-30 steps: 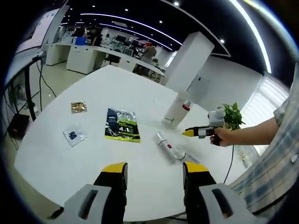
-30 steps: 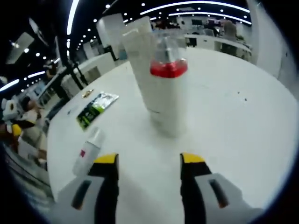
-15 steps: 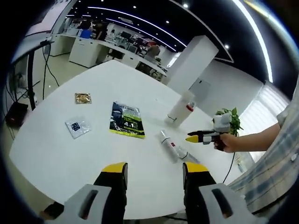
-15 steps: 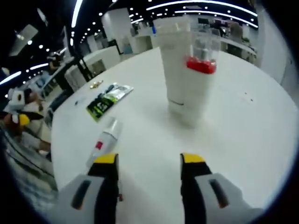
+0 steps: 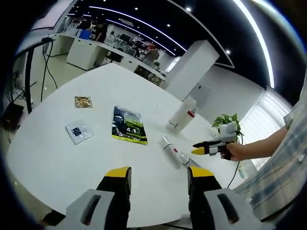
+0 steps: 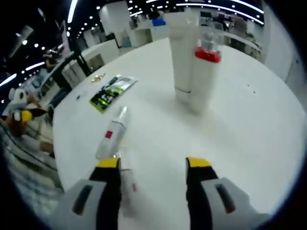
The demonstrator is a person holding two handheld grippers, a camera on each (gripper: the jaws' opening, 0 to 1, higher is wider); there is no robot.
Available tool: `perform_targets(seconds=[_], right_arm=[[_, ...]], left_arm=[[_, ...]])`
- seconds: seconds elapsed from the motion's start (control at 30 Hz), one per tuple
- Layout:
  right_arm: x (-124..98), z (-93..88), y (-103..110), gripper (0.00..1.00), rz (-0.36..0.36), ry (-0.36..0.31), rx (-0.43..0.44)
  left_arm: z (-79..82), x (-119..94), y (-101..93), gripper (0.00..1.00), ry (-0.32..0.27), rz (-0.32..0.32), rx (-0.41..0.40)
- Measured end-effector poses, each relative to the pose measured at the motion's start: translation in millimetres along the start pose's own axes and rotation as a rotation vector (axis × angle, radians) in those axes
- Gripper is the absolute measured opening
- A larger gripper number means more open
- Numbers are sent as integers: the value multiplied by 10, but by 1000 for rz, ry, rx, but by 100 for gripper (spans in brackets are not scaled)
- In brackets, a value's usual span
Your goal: Arrange the skincare products in the storage area until every visible bottle or jar stands upright without overlapping.
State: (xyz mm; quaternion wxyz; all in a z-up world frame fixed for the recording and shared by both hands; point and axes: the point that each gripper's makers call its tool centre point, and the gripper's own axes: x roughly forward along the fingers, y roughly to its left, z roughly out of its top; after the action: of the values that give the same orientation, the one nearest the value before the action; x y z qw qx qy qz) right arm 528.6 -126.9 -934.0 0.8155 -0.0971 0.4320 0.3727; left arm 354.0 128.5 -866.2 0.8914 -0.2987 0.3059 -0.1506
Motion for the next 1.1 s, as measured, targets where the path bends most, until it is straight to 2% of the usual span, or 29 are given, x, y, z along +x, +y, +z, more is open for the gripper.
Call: perform_targets(seconds=[0.13,0.53,0.7,0.87,1.1], right_arm=[[-5,-81,81,53,2,37,3],[-8,-113,275,54,15,62,-22],[29,-166,347,54,21,88,-18],[68,-188,433,54,20,78,-17],[143,-322,555,52,15,124,-49]], left_arm=[[34,-26,52,48,-13,1,-17],[180,-134,158,48,-58,-2,-35],[132,-173,158,48,-52,-9,-41],[72,-222,165,48,-38,-25,-47],[145,-289,252,48,-43,-27,-50]])
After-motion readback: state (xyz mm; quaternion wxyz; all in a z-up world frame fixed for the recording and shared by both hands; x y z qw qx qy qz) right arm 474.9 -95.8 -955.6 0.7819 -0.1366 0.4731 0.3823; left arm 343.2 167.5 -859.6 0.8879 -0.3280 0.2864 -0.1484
